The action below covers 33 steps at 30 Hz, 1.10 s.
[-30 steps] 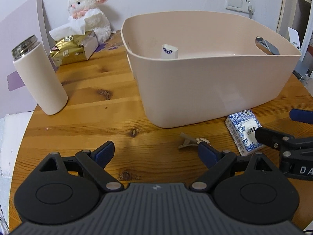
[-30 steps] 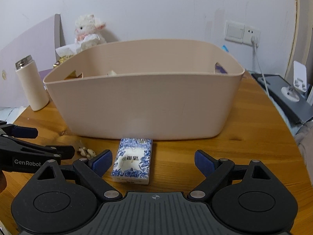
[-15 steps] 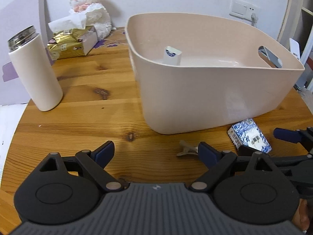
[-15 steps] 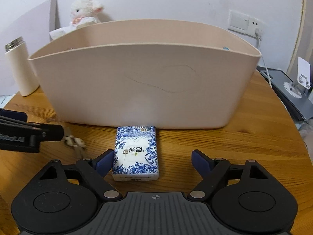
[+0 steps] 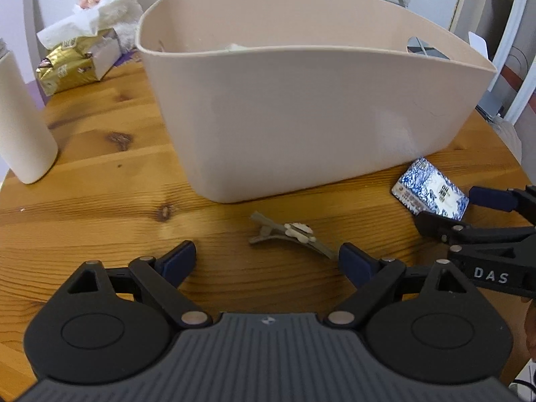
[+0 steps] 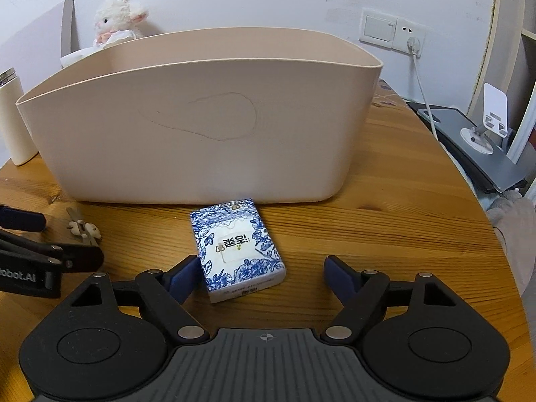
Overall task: Organize objects
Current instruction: 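Grasp the grey hair clip with the left gripper while the right grasps the blue-white tissue pack, then lift both items over the beige bin and open both grippers to drop them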
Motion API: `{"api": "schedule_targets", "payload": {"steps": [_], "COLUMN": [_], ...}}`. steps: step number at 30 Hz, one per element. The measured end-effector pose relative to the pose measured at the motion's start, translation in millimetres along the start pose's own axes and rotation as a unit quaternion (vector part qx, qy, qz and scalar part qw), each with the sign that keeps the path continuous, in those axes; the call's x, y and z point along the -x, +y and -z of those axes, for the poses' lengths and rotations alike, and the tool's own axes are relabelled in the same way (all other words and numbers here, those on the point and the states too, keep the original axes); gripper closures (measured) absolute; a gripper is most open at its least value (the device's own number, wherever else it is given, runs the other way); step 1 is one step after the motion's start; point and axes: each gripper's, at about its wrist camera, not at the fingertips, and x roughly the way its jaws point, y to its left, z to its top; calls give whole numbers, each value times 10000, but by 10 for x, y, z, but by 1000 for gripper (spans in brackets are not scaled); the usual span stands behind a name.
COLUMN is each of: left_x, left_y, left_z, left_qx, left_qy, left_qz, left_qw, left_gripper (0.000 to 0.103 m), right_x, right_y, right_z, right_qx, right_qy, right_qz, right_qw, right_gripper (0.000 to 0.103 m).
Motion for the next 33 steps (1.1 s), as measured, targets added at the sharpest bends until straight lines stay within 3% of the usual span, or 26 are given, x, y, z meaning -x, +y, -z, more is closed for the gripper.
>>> {"api": "schedule_targets", "payload": {"steps": [10,13,15,18,28,33], "left_x": [-72,-47,-21,0,46,227], "left_y": [-46,-44,-42,-40,-41,-56], "left_z": [7,3,-1,-16,8,27], "left_qx": [-205,-262,-277,-303,-292,-343], "left_qy": [-211,-263,-304,-320,-314,-492], "left_qz": [-16,44,78,135,240,207], "left_qw": [9996,9993,9991,9989,9988,9980], "left_gripper": [6,18,33,46,47,47], "right_x": [-84,-86,-70,-47,18,186], "right_y": [119,173,173,179,161,123], "right_z": [-62,-71,-67,-66,-28,-19], "right_qx": [229,299,294,293,202,149], "right_qy": [-173,-190,-197,-187,-196,-357], "right_qz": [-31,-100,-206,-257,-201,-211], "right_qw": [9996,9993,9992,9991,9994,9990], "right_gripper": [21,30,45,59,60,60]}}
